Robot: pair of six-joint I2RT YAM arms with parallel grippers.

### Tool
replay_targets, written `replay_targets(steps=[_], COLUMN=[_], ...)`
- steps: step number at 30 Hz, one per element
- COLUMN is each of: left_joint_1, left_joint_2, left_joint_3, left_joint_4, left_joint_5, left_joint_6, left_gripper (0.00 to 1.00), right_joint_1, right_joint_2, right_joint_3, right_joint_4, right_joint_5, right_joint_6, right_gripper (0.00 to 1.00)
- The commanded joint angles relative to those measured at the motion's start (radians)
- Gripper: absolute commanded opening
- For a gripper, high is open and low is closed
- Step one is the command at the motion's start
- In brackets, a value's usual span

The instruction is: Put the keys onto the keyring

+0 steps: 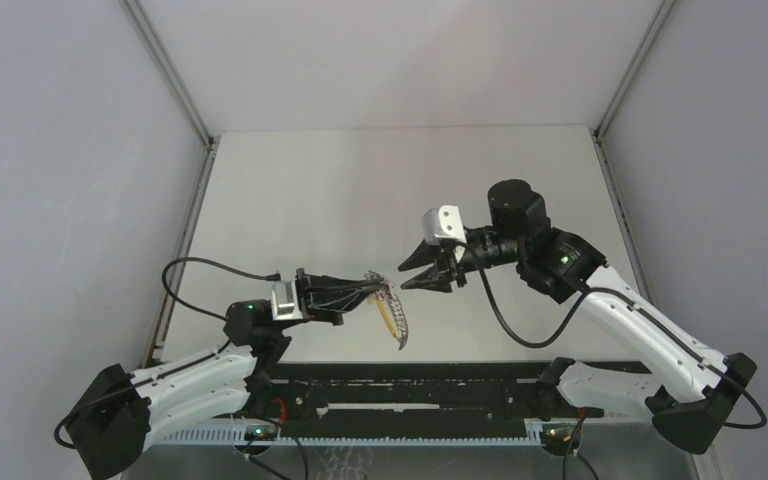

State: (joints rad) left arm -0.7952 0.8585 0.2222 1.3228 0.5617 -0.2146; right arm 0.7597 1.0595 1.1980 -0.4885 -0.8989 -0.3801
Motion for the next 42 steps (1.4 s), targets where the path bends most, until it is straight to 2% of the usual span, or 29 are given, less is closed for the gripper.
replay_targets(steps=[1,11,19,23,26,28,30,36,39,42], left_joint_1=[0.002,0.002,0.002,0.002,0.001,0.002,0.001,0.007,0.008,0.007], left_joint_2=[-0.01,-0.014,-0.016,-0.013,-0.008,0.001,0.0,-0.088,-0.132,-0.153], left_joint_3=[0.017,0.023,0.022,0.022,0.022,0.019,0.021,0.028,0.044,0.068], left_joint_4=[0.079,0.079,0.08,0.08,0.078,0.078,0.041,-0.26,-0.415,-0.496], left_joint_5=[0.016,0.029,0.026,0.025,0.02,0.012,0.009,-0.034,-0.047,-0.049], left_joint_6=[-0.024,-0.031,-0.032,-0.032,-0.033,-0.035,-0.029,0.066,0.119,0.142], left_gripper=[0.0,0.01,0.0,0.0,0.0,0.0,0.03,0.26,0.32,0.36], right_joint_1=[0.024,0.068,0.081,0.081,0.079,0.078,0.076,0.091,0.118,0.173], right_joint_2=[0.03,0.076,0.09,0.086,0.078,0.078,0.084,0.122,0.182,0.257], right_joint_3=[-0.007,-0.008,-0.007,-0.007,-0.005,0.011,0.03,0.191,0.276,0.381], right_joint_4=[0.044,0.057,0.056,0.052,0.048,0.024,-0.041,-0.346,-0.495,-0.641], right_joint_5=[0.023,0.004,-0.003,-0.002,0.015,0.051,0.077,0.271,0.369,0.508], right_joint_6=[-0.115,-0.141,-0.138,-0.138,-0.132,-0.124,-0.14,-0.185,-0.195,-0.191], right_gripper=[0.33,0.31,0.24,0.16,0.01,0.0,0.0,0.0,0.0,0.0])
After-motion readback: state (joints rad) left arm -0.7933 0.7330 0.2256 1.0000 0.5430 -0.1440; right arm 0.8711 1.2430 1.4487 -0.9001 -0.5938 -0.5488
